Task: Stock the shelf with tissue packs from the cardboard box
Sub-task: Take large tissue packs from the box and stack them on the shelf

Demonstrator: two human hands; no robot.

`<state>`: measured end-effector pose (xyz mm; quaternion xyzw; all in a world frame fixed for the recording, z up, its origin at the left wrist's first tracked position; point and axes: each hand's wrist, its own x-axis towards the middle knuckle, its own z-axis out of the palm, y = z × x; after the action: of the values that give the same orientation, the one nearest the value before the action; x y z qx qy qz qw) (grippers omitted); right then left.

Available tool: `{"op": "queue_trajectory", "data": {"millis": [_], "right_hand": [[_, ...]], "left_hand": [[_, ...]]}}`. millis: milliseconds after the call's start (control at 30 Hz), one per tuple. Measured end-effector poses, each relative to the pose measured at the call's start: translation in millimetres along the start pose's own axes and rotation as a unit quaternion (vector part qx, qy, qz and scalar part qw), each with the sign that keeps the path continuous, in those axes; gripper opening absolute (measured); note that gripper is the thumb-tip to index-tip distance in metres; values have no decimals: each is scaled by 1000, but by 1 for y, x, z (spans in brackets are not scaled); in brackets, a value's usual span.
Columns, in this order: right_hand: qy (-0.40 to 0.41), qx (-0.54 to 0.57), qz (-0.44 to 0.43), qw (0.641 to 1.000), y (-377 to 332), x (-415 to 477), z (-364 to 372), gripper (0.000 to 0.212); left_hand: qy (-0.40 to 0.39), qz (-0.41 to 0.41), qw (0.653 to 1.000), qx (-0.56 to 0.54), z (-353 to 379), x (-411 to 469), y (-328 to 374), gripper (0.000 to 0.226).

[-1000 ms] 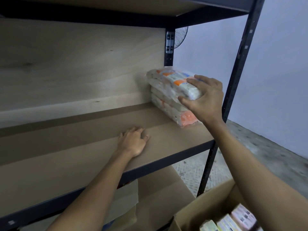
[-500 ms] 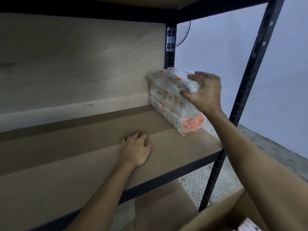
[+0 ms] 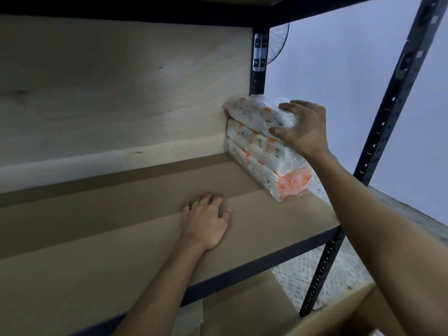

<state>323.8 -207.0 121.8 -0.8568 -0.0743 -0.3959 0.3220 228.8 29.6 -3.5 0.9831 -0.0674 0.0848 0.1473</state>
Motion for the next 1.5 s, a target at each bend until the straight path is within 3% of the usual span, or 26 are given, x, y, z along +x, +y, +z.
{"op": "queue_trajectory", "data": {"millis": [800,1167,1500], "right_hand": [[-65,-40,11,997,-7,-6,-13,70],[-53,-60,-12,997,-27,-37,-41,45],[-115,-30,-23,993,-30,-152,-63,36]], "left_hand": [[2,-3,1000,0,0,1,0,51],[-2,-6,1000,-5,-5,-2,2,50],[-54,3,996,-72,-22,-43,18,53]]}}
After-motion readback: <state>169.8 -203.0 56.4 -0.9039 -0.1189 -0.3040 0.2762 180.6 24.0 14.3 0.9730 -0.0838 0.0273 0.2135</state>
